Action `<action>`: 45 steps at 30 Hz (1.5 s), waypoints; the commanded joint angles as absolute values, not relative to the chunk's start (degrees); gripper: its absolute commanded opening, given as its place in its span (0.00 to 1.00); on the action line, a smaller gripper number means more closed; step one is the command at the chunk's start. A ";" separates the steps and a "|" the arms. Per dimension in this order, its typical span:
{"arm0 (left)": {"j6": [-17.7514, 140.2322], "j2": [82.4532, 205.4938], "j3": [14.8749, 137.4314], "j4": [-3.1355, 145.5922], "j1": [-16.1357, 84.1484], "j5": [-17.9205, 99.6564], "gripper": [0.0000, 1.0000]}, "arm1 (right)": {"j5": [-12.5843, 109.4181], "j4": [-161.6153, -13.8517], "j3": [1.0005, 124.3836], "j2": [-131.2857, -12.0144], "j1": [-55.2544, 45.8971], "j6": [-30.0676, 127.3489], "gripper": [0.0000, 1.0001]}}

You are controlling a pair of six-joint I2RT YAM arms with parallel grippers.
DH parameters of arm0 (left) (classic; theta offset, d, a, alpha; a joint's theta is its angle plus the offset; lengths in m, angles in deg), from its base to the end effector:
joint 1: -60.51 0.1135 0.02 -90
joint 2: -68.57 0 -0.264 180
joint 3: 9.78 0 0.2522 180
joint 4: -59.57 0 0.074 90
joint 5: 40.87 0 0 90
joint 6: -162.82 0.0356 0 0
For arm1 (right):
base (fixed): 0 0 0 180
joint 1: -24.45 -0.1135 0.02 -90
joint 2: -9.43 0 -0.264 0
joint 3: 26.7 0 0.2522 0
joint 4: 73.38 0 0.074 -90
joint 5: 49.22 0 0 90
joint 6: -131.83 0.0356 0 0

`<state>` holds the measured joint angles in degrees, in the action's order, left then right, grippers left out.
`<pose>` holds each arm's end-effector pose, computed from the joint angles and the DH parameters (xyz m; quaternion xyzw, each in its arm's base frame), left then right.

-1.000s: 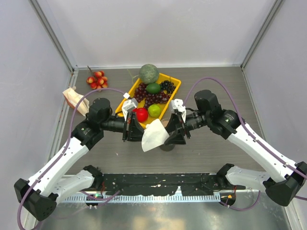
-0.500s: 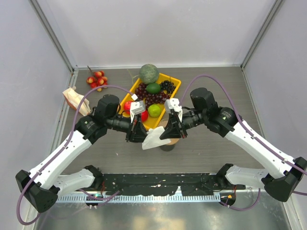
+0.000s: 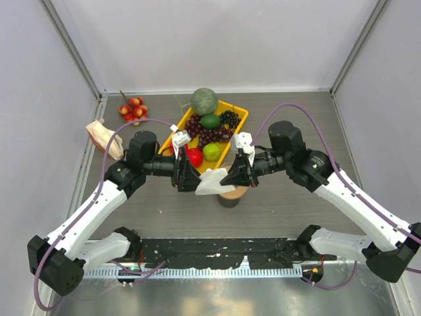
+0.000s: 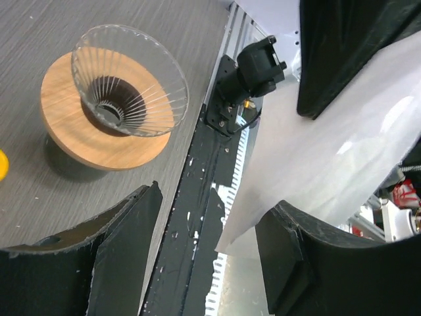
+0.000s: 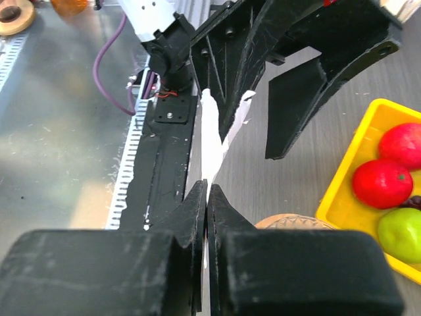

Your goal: Place the coffee filter in the dripper

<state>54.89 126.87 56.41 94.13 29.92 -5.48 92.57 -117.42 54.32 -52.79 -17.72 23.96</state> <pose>0.1709 -0.1347 0.3303 0.3227 0.7251 -0.5476 0.2648 0.1462 0.1701 0.3874 -0.5826 0.5408 0.4620 0.3933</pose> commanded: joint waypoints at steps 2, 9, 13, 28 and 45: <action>44.71 125.87 53.65 83.54 31.85 -5.80 0.66 | 87.28 -112.55 53.77 -50.86 -17.92 25.82 0.05; 24.16 129.82 48.90 63.08 36.25 -11.60 0.64 | 84.46 -110.34 53.15 -51.13 -18.00 27.24 0.05; 18.78 131.06 47.05 58.66 36.51 -12.04 0.65 | 81.74 -109.29 52.89 -51.13 -18.35 27.15 0.05; 15.08 130.53 43.54 54.88 36.95 -15.29 0.79 | 79.89 -107.62 53.06 -50.51 -18.27 25.83 0.05; 1.11 131.41 39.41 42.75 39.85 -13.19 0.77 | 76.46 -102.52 49.64 -49.37 -18.35 28.29 0.05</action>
<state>6.56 131.42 39.93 50.52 39.34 -13.65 78.16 -107.63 50.50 -50.16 -17.99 26.80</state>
